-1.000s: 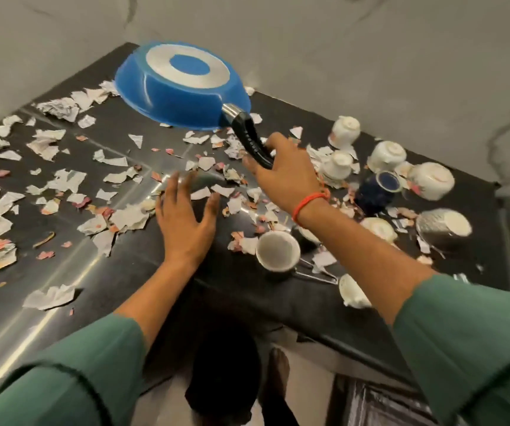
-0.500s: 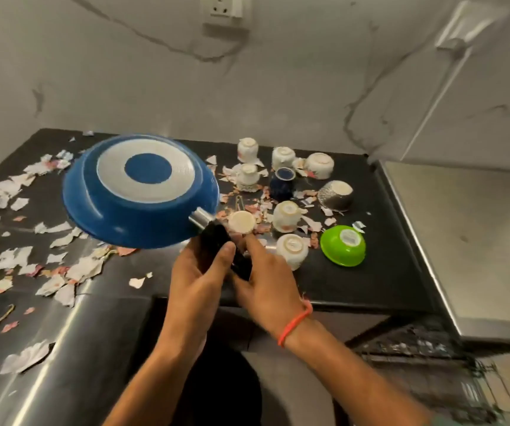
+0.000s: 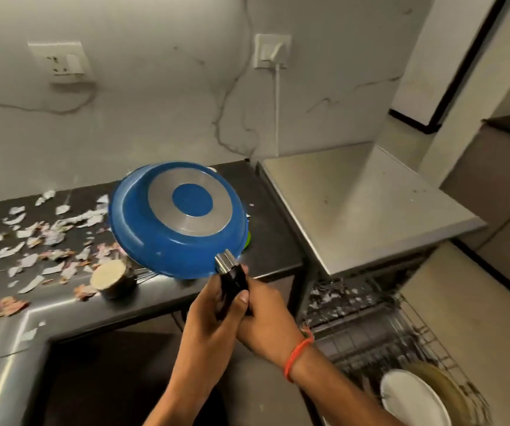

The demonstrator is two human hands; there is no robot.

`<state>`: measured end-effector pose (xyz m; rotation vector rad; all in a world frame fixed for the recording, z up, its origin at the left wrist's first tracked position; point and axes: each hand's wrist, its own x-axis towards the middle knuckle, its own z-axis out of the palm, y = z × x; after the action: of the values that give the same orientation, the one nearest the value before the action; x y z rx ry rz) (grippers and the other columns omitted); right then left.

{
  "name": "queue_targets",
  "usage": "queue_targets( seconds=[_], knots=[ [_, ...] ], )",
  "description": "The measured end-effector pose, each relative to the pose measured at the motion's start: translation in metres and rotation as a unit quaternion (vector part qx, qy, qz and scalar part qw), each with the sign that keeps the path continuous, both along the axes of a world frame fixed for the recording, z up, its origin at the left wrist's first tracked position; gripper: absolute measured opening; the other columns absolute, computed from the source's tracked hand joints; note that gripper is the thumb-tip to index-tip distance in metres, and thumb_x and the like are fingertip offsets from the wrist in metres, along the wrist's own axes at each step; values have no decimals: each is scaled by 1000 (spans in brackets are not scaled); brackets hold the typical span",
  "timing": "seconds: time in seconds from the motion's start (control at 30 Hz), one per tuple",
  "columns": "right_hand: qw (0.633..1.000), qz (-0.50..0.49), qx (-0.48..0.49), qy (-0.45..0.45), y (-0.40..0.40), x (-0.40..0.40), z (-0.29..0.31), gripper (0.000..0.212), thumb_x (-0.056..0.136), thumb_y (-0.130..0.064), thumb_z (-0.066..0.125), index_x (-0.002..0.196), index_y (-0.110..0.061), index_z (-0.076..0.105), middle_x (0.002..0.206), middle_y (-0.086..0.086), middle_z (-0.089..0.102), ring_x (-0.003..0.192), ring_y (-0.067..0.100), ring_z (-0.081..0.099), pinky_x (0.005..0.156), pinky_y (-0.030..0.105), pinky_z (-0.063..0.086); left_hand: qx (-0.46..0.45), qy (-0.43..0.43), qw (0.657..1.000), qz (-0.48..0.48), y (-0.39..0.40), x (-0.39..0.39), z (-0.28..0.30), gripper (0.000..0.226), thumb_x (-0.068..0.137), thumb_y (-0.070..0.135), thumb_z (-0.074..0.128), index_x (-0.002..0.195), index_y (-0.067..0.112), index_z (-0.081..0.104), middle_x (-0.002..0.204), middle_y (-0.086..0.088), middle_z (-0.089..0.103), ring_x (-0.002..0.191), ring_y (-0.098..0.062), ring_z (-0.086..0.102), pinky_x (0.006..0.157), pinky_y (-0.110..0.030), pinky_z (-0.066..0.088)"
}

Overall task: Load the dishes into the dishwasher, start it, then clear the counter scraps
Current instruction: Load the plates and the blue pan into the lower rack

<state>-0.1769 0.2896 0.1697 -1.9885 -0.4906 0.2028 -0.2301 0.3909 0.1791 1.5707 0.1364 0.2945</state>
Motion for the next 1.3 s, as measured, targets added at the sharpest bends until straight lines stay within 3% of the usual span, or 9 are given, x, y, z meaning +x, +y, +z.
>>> queue_targets(
  seconds=[0.17,0.27,0.43,0.6,0.83,0.93,1.0,1.13,1.3],
  knots=[
    [996,-72,45,15,-78,-31,-15,34,89,-17,56,118,-34,64,97,-7,75,94,8,71,82,35,59,58,6,993,-99,-68,-13,-1,33,97,-1,62,121,20,67,113,3,76,113,-13,70,90,-18,52],
    [989,-123,69,44,-122,-45,-31,34,89,-21,56,119,-35,62,98,-7,74,96,11,71,83,42,59,87,8,985,-151,-110,-16,-7,25,96,12,67,120,19,67,112,-1,75,112,-16,70,90,-21,53],
    [973,-193,102,76,-184,-68,-49,41,89,-8,58,123,-32,60,97,-12,73,95,1,70,86,31,58,124,37,965,-230,-171,-13,-23,29,93,24,62,122,24,67,114,-1,73,112,-20,68,95,-36,55],
    [963,-233,54,123,-230,-79,-69,50,79,-19,54,126,-35,57,99,-14,74,93,0,69,80,26,58,161,90,934,-305,-209,2,-50,27,93,35,60,116,24,68,112,-9,70,110,-30,66,99,-59,51],
    [940,-270,18,208,-262,-58,-106,39,72,-36,51,110,-30,60,94,-5,74,91,12,71,80,42,58,182,170,878,-409,-245,47,-94,31,93,21,53,119,28,67,111,-3,72,102,-16,67,92,-38,53],
    [928,-285,-13,241,-277,-41,-121,34,75,-44,52,97,-19,60,84,0,71,83,16,69,74,39,56,152,219,865,-425,-260,71,-119,31,101,3,51,115,25,69,94,-2,72,85,-11,62,77,-25,50],
    [920,-296,-16,256,-287,-29,-131,31,77,-44,57,95,-20,62,85,-1,71,81,11,69,73,35,55,144,251,850,-440,-267,88,-136,36,101,-5,49,115,21,70,97,0,74,92,-12,67,84,-24,53],
    [902,-294,53,311,-295,2,-163,30,74,-38,70,103,-44,67,101,-12,75,97,-1,69,86,30,57,124,302,813,-482,-276,132,-178,34,89,16,56,120,20,69,113,-4,74,113,-19,67,102,-32,51],
    [878,-313,38,361,-307,23,-208,54,66,-50,71,118,-38,68,110,-18,71,106,-8,63,93,19,52,106,379,759,-520,-284,162,-238,39,84,23,58,123,25,67,107,3,75,106,-5,67,94,-20,49]
  ],
)
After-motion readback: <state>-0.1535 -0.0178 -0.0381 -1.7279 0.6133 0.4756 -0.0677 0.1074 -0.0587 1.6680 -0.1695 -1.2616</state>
